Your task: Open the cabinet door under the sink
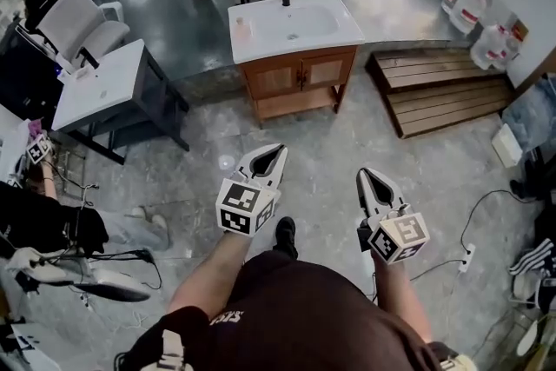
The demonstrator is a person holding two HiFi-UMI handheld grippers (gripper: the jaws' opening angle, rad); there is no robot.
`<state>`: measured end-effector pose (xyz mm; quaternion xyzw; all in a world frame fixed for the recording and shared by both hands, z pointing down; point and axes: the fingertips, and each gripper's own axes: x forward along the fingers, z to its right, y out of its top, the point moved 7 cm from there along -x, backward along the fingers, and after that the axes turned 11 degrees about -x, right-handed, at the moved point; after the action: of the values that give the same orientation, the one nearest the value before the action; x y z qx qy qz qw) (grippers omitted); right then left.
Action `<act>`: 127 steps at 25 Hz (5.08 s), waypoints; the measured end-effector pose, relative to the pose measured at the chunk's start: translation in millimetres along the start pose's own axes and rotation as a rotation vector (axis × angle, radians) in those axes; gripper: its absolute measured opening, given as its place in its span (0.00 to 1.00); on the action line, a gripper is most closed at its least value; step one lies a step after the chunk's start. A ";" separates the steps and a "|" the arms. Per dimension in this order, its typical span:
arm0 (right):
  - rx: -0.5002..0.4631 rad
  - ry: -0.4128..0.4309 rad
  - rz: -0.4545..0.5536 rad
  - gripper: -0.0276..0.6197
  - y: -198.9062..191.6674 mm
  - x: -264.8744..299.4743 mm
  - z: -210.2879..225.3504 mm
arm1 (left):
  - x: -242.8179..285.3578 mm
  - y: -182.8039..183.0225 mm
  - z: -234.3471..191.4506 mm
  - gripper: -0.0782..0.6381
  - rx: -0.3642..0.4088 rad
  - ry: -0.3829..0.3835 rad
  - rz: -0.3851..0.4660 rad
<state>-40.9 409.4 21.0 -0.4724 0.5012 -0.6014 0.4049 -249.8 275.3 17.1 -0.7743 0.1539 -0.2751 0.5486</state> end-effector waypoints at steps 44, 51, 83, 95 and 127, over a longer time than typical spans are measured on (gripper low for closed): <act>0.007 0.342 -0.096 0.07 49.7 378.7 317.2 | 380.0 86.5 -163.5 0.13 -0.162 0.266 -0.077; 0.033 0.478 -0.205 0.07 10.2 413.2 343.2 | 428.8 74.2 -158.4 0.13 -0.213 0.317 -0.098; 0.082 0.501 -0.268 0.07 -98.9 482.1 329.9 | 453.4 -22.1 -217.8 0.13 -0.263 0.425 -0.185; 0.049 0.443 -0.295 0.07 -186.8 501.7 341.8 | 514.2 -98.8 -266.1 0.13 -0.235 0.392 -0.135; -0.088 0.443 -0.129 0.07 -435.6 598.3 363.5 | 643.4 -304.9 -376.5 0.29 -0.115 0.465 -0.011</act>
<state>172.3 -171.5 566.0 -0.3773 0.5723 -0.6926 0.2246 22.4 -253.5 560.2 -0.7209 0.2876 -0.4399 0.4519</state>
